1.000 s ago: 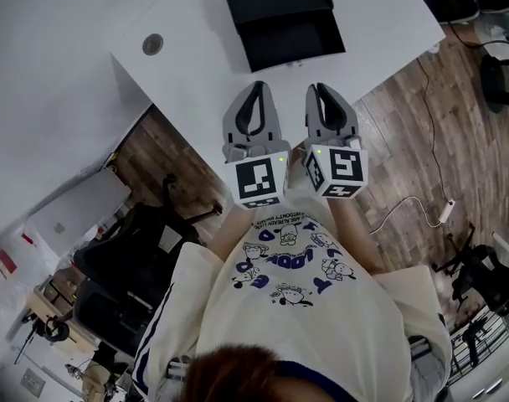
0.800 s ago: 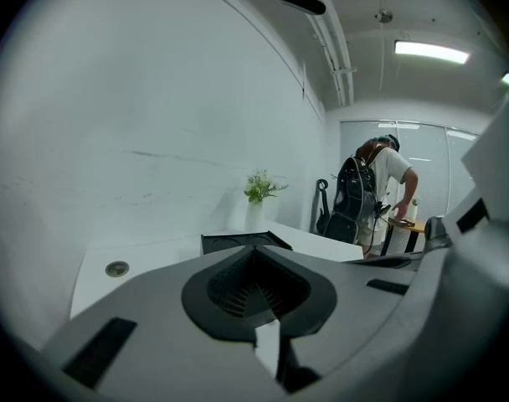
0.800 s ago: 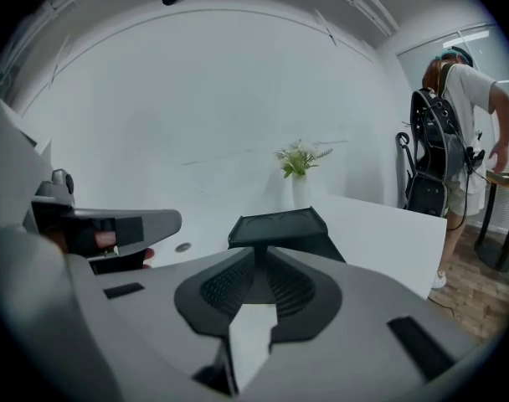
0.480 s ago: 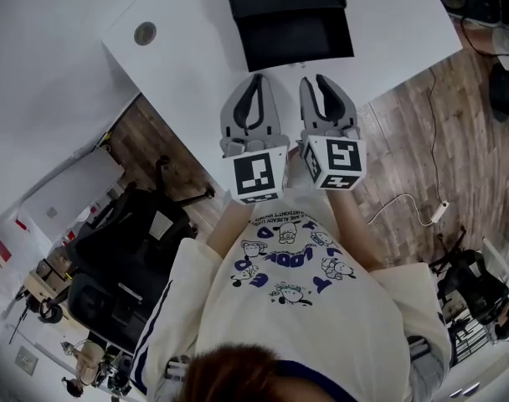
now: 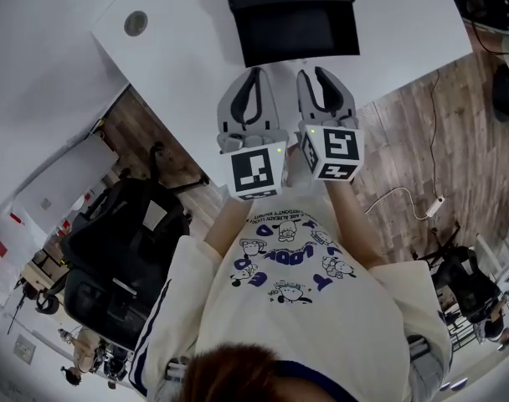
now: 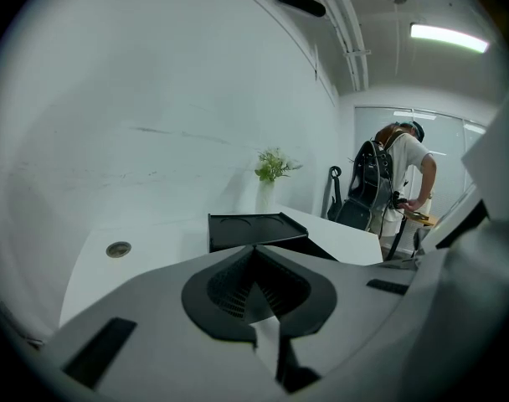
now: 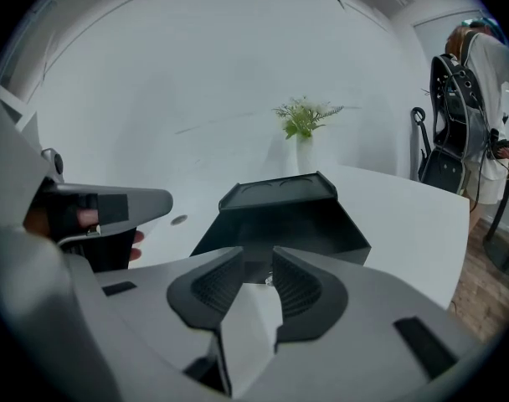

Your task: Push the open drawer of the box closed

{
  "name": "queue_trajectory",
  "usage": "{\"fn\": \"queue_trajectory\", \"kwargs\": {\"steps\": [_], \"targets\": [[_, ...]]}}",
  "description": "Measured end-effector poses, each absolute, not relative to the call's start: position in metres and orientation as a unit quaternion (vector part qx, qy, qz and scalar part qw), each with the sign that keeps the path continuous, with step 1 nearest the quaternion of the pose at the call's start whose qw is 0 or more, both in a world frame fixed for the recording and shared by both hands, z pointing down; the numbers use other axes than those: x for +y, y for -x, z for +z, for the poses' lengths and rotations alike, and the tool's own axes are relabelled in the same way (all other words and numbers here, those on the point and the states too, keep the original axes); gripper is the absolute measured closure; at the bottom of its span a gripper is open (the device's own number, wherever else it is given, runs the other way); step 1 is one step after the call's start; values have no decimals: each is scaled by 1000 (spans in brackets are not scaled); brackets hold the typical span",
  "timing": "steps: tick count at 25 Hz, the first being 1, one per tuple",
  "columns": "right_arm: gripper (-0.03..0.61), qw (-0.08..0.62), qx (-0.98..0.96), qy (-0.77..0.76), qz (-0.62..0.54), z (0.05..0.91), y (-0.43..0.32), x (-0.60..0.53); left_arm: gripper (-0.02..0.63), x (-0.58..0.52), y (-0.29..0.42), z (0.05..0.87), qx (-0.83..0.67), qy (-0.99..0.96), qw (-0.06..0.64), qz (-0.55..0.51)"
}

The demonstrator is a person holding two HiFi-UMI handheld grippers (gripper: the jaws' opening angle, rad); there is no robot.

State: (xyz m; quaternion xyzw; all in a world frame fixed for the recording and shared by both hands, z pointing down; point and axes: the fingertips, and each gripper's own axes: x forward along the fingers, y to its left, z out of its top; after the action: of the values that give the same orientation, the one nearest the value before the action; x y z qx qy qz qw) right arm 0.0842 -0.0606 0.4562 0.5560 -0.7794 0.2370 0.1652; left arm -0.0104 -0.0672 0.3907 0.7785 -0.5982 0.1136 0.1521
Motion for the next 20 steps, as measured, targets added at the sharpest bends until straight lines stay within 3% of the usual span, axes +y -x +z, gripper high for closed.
{"fn": "queue_trajectory", "kwargs": {"steps": [20], "targets": [[451,222,-775,-525,272,513,-85,-72,598,-79,16,417,-613,-758,179,128]]}}
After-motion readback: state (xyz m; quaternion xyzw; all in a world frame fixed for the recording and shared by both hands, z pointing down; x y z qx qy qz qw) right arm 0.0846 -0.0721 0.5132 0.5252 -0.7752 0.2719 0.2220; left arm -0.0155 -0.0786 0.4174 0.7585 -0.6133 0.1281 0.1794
